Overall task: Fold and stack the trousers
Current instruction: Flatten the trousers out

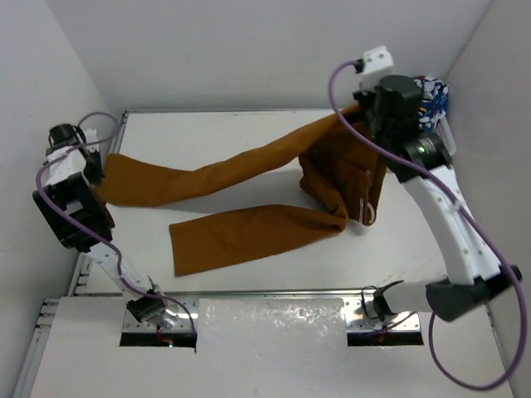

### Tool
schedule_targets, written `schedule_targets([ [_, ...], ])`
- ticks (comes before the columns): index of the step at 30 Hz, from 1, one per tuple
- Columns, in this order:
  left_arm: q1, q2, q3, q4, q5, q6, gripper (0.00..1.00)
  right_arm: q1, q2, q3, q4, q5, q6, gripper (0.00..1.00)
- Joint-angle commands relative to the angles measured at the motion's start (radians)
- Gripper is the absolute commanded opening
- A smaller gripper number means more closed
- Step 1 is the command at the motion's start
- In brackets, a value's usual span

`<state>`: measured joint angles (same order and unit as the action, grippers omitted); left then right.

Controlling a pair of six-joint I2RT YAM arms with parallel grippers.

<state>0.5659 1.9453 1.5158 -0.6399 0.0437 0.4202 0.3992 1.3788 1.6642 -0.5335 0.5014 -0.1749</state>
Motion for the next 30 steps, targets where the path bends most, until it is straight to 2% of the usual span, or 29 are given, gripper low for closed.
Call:
schedule_targets([
  [1, -0.017, -0.173, 0.141, -0.071, 0.070, 0.071, 0.00, -0.052, -0.111, -0.073, 0.183, 0.072, -0.003, 0.00],
  [3, -0.035, -0.195, 0.200, -0.116, 0.081, 0.115, 0.00, -0.074, -0.205, -0.119, 0.292, 0.145, -0.053, 0.00],
  [5, -0.063, -0.212, 0.225, -0.181, 0.087, 0.152, 0.00, -0.097, -0.291, -0.236, 0.425, 0.270, -0.141, 0.00],
  [6, -0.072, -0.215, 0.228, -0.205, 0.106, 0.167, 0.00, -0.102, -0.313, -0.266, 0.434, 0.282, -0.149, 0.00],
  [7, -0.095, -0.210, 0.222, -0.254, 0.113, 0.186, 0.05, -0.106, -0.329, -0.303, 0.423, 0.246, -0.134, 0.00],
  [8, -0.109, -0.209, 0.204, -0.270, 0.108, 0.221, 0.18, -0.106, -0.354, -0.317, 0.385, 0.208, -0.118, 0.00],
  [9, -0.138, -0.213, 0.137, -0.276, 0.093, 0.238, 0.25, -0.106, -0.359, -0.342, 0.366, 0.166, -0.097, 0.00],
  [10, -0.153, -0.217, 0.092, -0.261, 0.069, 0.271, 0.36, -0.106, -0.362, -0.351, 0.344, 0.132, -0.087, 0.00],
  [12, -0.170, -0.229, -0.055, -0.174, -0.031, 0.291, 0.48, -0.106, -0.345, -0.368, 0.331, 0.161, -0.086, 0.00],
  [14, -0.159, -0.204, -0.101, -0.127, -0.091, 0.253, 0.73, -0.108, -0.330, -0.379, 0.322, 0.204, -0.100, 0.00],
  [15, -0.143, -0.154, -0.086, -0.147, -0.073, 0.233, 0.83, -0.108, -0.316, -0.394, 0.317, 0.197, -0.106, 0.00],
  [16, -0.130, -0.126, -0.068, -0.164, -0.039, 0.180, 0.99, -0.108, -0.310, -0.399, 0.307, 0.181, -0.095, 0.00],
  [17, -0.123, -0.102, -0.046, -0.170, 0.060, 0.145, 1.00, -0.108, -0.304, -0.403, 0.285, 0.140, -0.086, 0.00],
  [20, -0.113, -0.037, 0.004, -0.124, 0.178, 0.010, 0.99, -0.108, -0.287, -0.408, 0.264, 0.082, -0.022, 0.00],
  [22, -0.121, -0.019, 0.023, -0.035, 0.240, -0.082, 0.96, -0.108, -0.276, -0.417, 0.254, 0.026, 0.017, 0.00],
  [27, -0.198, 0.088, 0.101, 0.069, 0.237, -0.170, 0.93, -0.108, -0.279, -0.471, 0.244, 0.002, 0.067, 0.00],
  [30, -0.233, 0.200, 0.170, 0.028, 0.214, -0.210, 0.94, -0.108, -0.291, -0.498, 0.237, 0.003, 0.069, 0.00],
])
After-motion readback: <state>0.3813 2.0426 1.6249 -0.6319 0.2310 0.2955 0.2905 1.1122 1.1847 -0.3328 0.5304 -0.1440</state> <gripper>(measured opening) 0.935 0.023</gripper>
